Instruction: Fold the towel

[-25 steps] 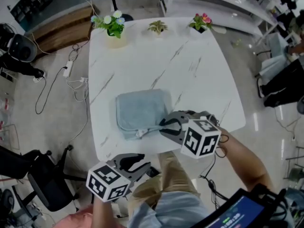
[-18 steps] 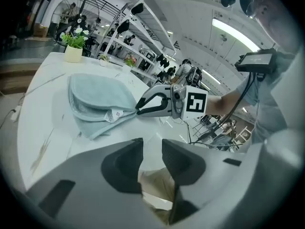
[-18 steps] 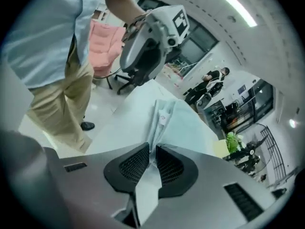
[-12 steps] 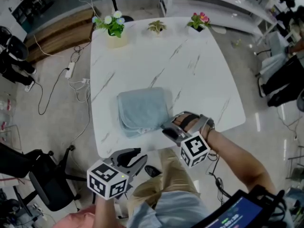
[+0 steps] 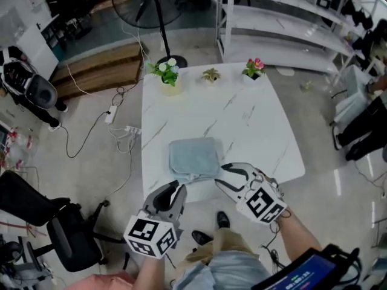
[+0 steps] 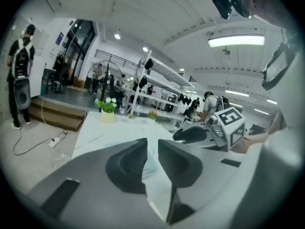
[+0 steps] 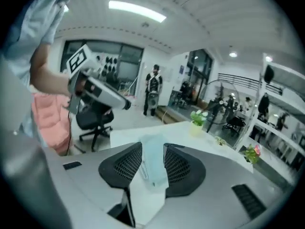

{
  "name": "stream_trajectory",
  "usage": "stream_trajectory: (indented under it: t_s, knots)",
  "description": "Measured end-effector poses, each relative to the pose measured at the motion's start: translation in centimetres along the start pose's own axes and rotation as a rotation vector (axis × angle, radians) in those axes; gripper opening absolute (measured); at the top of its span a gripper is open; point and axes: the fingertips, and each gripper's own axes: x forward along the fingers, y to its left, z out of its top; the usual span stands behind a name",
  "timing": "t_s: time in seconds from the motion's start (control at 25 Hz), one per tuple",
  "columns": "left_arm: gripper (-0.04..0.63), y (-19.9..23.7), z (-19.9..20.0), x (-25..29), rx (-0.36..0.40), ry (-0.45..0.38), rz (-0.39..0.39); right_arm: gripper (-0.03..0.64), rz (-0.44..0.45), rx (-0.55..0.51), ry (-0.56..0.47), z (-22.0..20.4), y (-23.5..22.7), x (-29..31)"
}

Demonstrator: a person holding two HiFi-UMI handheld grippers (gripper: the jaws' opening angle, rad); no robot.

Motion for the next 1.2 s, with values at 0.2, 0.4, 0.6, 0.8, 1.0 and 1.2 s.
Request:
stream_trajectory:
  t_s: [0.2, 0.4, 0.6, 0.8, 1.0, 1.2]
  knots:
    - [0.067, -1.2, 9.6, -2.5, 0.097, -0.252, 0.198, 0.104, -0.176, 0.235, -0.26, 9.5, -4.4, -5.7]
    - [0.048, -4.1, 13.9, -5.3, 0.181, -0.394, 0.328, 0.046, -0.276, 0.304, -0.398, 12.6, -5.1, -10.3]
    - [0.012, -6.5, 13.4, -5.2, 0.203, -0.414, 0.375, 0.018, -0.299, 0.316, -0.43, 11.1, -3.7, -12.0]
    - [0.009, -8.1, 12.7, -5.0, 0.246, -0.408, 0.402, 0.018, -0.371, 0.268, -0.409, 9.6, -3.4, -13.1]
    - [0.009, -9.7, 13.1, -5.0, 0.261, -0.416, 0.399, 0.018, -0.401, 0.266, -0.406, 9.0, -3.5, -14.5]
    - [0.009, -10.5, 13.1, -5.2, 0.27, -0.415, 0.392, 0.017, -0.414, 0.253, -0.413, 8.9, -3.2, -15.3]
